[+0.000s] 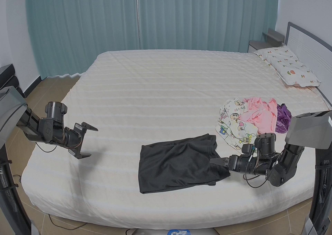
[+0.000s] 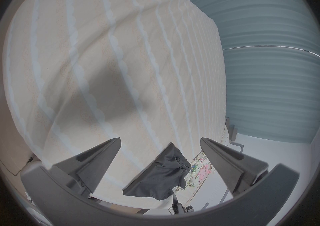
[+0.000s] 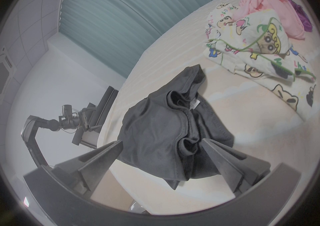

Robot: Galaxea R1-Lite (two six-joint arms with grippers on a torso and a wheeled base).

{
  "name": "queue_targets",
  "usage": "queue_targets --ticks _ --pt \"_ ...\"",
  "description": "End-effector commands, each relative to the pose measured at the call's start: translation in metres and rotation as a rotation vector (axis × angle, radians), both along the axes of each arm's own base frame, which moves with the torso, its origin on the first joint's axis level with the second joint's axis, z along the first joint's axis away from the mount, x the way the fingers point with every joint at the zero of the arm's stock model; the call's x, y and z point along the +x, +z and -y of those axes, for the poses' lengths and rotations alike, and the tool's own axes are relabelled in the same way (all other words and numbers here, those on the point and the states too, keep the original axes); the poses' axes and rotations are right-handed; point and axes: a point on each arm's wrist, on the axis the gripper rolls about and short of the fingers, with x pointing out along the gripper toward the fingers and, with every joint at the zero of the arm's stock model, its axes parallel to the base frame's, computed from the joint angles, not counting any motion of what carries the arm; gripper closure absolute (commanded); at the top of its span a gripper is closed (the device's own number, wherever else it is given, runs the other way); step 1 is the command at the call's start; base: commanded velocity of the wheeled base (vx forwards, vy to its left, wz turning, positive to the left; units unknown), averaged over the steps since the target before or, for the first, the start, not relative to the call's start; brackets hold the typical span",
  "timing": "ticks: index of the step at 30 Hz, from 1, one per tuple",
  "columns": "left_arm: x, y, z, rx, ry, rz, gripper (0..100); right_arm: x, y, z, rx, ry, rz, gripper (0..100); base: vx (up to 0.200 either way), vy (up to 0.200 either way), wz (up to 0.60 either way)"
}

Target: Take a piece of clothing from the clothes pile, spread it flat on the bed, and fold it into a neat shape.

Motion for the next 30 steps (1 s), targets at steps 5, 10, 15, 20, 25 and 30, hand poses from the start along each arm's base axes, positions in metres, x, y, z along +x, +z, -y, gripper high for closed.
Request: queue_targets --ticks 5,10,15,20,25,30 --pt "0.0 -0.001 0.0 0.0 0.0 -0.001 0 0.003 -0.022 -0.015 -0.039 0.058 -0.036 0 0.0 0.0 0.0" --pt "0.0 -0.001 0.0 -0.001 0.0 -0.003 0 0.004 -0.022 -0.019 -0.053 0.076 -0.041 100 0.0 0.0 0.0" --pt "0.0 -0.001 0.0 -0.001 0.0 -0.003 0 0.005 -0.02 -0.014 -0.078 0.077 -0.034 100 0.0 0.0 0.0" --pt "0.001 -0.001 0.0 0.0 0.0 -0.001 0 0.002 -0.013 0.002 -0.081 0.036 -0.036 100 0.0 0.0 0.0" --pt "0.001 -0.001 0.0 -0.001 0.0 -0.003 0 -0.004 -0.006 0.011 -0.082 0.013 -0.037 100 0.0 0.0 0.0" --pt "0.001 -0.001 0.0 -0.001 0.0 -0.003 0 -0.008 -0.002 0.019 -0.083 -0.007 -0.043 100 0.0 0.0 0.0"
